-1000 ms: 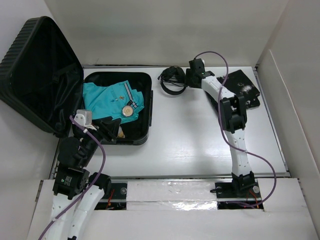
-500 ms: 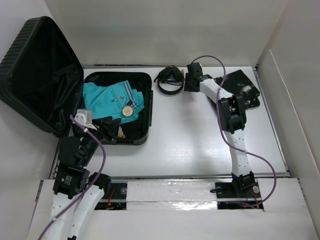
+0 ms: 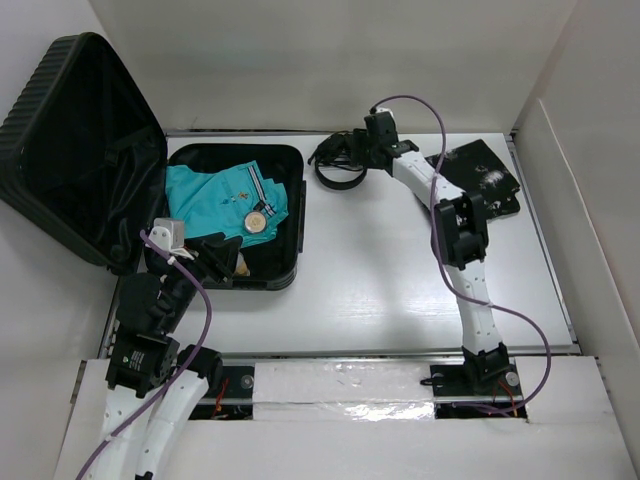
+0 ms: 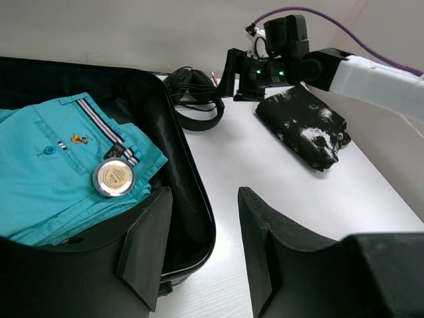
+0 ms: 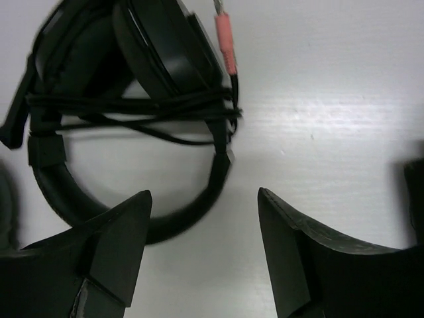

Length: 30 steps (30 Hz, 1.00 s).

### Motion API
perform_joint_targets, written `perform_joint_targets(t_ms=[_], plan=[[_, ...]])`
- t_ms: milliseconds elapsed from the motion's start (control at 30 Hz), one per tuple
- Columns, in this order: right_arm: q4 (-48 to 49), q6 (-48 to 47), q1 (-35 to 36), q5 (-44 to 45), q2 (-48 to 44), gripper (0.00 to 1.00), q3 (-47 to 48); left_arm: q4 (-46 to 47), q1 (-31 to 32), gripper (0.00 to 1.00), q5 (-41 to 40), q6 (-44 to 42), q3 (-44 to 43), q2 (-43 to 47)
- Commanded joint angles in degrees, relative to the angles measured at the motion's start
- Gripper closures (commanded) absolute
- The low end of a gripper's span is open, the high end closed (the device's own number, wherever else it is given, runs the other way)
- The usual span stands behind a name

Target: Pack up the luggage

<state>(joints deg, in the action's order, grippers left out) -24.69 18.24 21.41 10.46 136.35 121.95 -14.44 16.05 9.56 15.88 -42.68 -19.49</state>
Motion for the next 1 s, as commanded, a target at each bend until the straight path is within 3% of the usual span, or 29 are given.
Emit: perform_joint_targets(t_ms=[0, 200, 300, 333, 400, 433, 500, 567, 633, 800, 967], plan=[[-2.81, 0.39, 0.30, 0.62, 4.96, 0.29, 7.23, 1.96, 0.21, 0.58, -0.07, -0.15, -1.62, -0.38], [-8.00, 2.06, -0.75, -1.21, 12.61, 0.34, 15.50, 1.96, 0.21, 0.58, -0.25, -0.15, -1.71, -0.29], [-6.52, 2.77, -1.37, -2.63, 11.75, 0.41, 12.81, 2.04, 0.21, 0.58, -0.07, -0.15, -1.71, -0.29], [-5.47, 2.68, -1.37, -3.25, 11.05, 0.62, 11.39, 1.96, 0.21, 0.58, -0.07, -0.15, -1.62, -0.29], [-3.70, 2.77, -1.89, -4.65, 9.46, 0.76, 8.50, 1.96, 0.21, 0.58, -0.07, -0.15, -1.62, -0.20], [-3.27, 2.77, -1.90, -5.44, 8.93, 0.99, 7.43, 2.04, 0.21, 0.59, -0.07, -0.15, -1.62, -0.12], [2.77, 2.85, -1.90, -8.85, 3.96, 1.00, 2.79, 1.96, 0.21, 0.58, -0.16, -0.15, -1.62, 0.06], [14.15, 3.46, -1.90, -11.41, -1.59, 1.00, -8.88, 1.96, 0.21, 0.58, -0.16, -0.15, -1.53, 0.06], [18.78, 4.52, -1.90, -14.93, -9.15, 1.00, -15.92, 2.13, 0.21, 0.58, -0.16, -0.15, -1.62, -0.11], [21.87, 4.09, 0.29, -20.47, -18.92, 1.00, -17.19, 2.31, 0.21, 0.58, 0.37, -0.15, -1.62, -0.29], [19.16, 1.71, 7.40, -22.23, -20.70, 1.00, -12.89, 2.31, -0.32, 0.58, 0.28, -0.06, -1.62, -0.20]])
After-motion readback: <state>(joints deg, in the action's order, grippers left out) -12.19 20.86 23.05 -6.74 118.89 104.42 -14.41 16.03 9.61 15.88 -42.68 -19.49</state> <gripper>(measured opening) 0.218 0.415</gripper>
